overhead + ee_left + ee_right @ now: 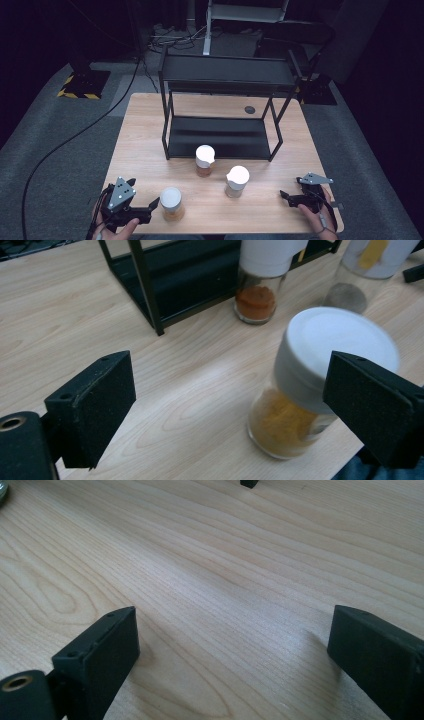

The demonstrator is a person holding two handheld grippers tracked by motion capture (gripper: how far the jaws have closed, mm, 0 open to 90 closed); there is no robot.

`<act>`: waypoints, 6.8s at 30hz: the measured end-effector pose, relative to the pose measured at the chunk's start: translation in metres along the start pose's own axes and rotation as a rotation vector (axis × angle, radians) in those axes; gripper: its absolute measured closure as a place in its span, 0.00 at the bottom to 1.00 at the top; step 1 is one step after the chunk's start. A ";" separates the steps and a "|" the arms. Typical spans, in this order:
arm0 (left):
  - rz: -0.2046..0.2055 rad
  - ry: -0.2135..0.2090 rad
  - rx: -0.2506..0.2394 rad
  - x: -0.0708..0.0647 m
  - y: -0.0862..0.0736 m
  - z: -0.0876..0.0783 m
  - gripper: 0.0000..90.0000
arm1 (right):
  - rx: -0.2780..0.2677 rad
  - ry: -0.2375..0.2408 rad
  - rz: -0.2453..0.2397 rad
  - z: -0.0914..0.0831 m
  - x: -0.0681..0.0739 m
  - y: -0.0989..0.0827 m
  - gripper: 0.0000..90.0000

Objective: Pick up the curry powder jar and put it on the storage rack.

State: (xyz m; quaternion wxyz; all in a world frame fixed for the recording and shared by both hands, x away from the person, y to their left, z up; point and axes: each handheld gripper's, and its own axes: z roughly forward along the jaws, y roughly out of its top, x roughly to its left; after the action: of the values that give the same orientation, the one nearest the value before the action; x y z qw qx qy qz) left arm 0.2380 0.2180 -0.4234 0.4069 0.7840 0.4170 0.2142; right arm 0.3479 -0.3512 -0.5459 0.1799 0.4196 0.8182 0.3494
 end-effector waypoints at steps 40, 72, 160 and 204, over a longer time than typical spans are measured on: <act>-0.023 -0.089 -0.029 -0.045 0.020 0.021 0.06 | 0.003 0.001 0.001 0.000 0.000 0.000 0.07; -0.026 -0.065 0.050 -0.048 -0.003 0.052 0.23 | 0.003 0.001 0.001 0.000 0.000 0.000 0.07; 0.023 -0.023 -0.011 0.009 0.110 0.106 0.37 | 0.005 -0.021 0.015 0.000 0.002 0.000 0.06; 0.008 0.020 -0.033 0.028 0.153 0.155 0.37 | 0.006 -0.027 0.021 0.000 0.002 0.000 0.06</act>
State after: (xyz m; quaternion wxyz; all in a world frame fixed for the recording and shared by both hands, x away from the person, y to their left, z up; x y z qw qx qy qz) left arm 0.4315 0.1211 -0.3885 0.4149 0.7766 0.4142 0.2305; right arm 0.3463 -0.3497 -0.5458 0.1862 0.4334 0.8124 0.3429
